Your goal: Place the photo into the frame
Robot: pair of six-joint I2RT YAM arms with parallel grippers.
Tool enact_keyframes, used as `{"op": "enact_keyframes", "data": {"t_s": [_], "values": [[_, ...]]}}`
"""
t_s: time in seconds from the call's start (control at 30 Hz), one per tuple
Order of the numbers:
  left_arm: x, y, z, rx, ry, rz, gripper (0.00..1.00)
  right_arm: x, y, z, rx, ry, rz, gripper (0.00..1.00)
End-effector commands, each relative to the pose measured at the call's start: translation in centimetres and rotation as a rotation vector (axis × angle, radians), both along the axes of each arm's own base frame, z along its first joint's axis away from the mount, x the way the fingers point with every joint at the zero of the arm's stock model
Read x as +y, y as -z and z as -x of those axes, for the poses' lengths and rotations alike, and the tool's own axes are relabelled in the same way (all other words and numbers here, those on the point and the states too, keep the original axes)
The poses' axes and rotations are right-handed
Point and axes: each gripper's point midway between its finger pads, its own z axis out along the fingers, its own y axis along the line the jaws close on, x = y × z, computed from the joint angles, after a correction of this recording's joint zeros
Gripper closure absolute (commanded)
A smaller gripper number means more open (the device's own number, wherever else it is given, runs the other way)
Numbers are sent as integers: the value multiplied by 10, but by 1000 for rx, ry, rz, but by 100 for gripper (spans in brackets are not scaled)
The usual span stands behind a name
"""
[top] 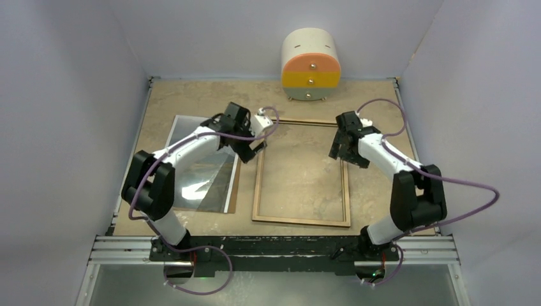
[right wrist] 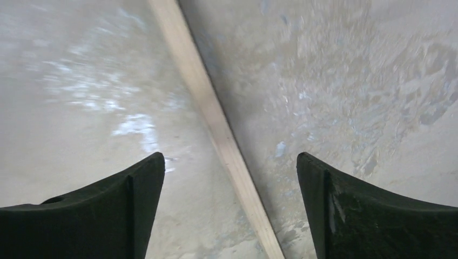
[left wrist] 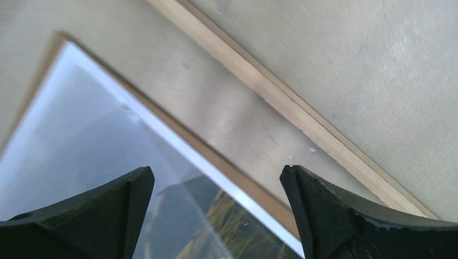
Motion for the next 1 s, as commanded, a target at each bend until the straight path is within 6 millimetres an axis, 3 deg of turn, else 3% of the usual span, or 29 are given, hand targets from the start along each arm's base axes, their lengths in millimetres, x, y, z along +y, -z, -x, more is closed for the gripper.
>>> {"op": "enact_keyframes", "data": {"t_s": [0.0,0.13,0.27,0.33,0.4,0.5,0.6,0.67,0.8,0.97], "values": [[37,-81,-40,-106,-84,94,0,22,-69,-34,-217,-66,-116,2],[112,-102,-79,-156,-245,69,0,78,-100,-59,-326,-185,-275,1],[217,-97,-104,-170,-472,-29,3,170,-118,-79,-342,-356,-322,1],[274,-96,-112,-208,-609,-95,5,217,-134,-94,-364,-418,-355,1],[323,-91,-113,-227,-730,-172,8,259,-133,-100,-355,-470,-405,2],[380,-80,-106,-239,-878,-280,13,319,-123,-103,-325,-538,-501,7],[411,-66,-96,-246,-960,-352,18,363,-103,-101,-281,-584,-549,8],[424,-58,-90,-258,-993,-401,18,381,-78,-101,-240,-596,-553,9],[436,-41,-85,-267,-1034,-463,19,393,-48,-103,-196,-581,-571,10],[436,-11,-77,-223,-1059,-476,20,398,-18,-98,-131,-561,-586,12]]}}
